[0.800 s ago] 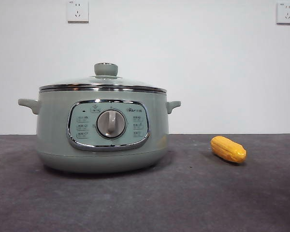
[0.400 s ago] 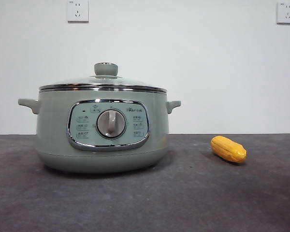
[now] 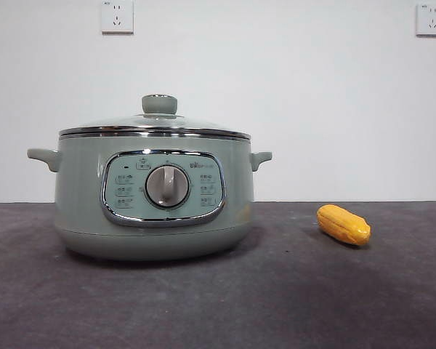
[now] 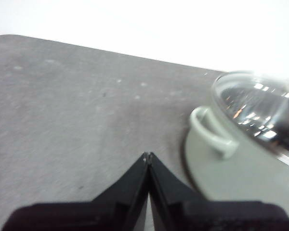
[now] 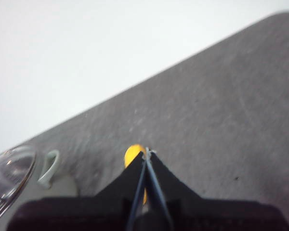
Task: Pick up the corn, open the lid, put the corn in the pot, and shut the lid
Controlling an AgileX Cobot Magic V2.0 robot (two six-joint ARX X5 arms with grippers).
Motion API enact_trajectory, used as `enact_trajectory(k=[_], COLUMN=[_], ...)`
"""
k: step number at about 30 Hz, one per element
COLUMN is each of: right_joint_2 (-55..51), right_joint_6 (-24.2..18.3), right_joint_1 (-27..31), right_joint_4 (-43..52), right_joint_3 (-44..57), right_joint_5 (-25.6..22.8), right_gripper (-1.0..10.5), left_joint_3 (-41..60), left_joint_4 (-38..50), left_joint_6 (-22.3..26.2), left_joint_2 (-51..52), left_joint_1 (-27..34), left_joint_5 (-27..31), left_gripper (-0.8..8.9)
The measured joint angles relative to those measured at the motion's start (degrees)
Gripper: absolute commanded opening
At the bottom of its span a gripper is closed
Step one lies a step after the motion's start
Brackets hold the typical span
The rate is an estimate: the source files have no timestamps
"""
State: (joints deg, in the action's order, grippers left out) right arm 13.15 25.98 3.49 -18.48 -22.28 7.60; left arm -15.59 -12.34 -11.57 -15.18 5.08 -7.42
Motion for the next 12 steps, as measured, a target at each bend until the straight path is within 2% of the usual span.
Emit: enact_trajectory(k=[4, 7, 9, 12], right_joint_2=[7.89, 13.0, 15.56, 18.58], right_joint_6=[-0.44, -0.5, -0.5, -1.66], right_joint_1=[0.0, 0.0, 0.0, 0.0], right_joint_4=[-6.67, -12.17, -15.15, -19.26], right_joint_3=[-7.32, -12.33, -14.64, -17.25], right_joint_5=[2.95, 5.99, 6.38, 9.44], right_gripper=[-0.1, -0.1, -0.1, -0.1], left_joint_3=[-4.98, -8.0, -9.55, -12.26], left_joint_4=[0.04, 0.04, -0.7, -3.3], left_joint_6=[-1.09, -1.22, -1.57, -1.66], left_joint_2=[-4.63, -7.78, -9.66, -12.57], left_joint_1=[0.0, 0.0, 0.0, 0.0], left_joint_5=[-4.92, -6.54, -8.2, -13.03], left_gripper=[-0.04, -0.04, -0.04, -0.05])
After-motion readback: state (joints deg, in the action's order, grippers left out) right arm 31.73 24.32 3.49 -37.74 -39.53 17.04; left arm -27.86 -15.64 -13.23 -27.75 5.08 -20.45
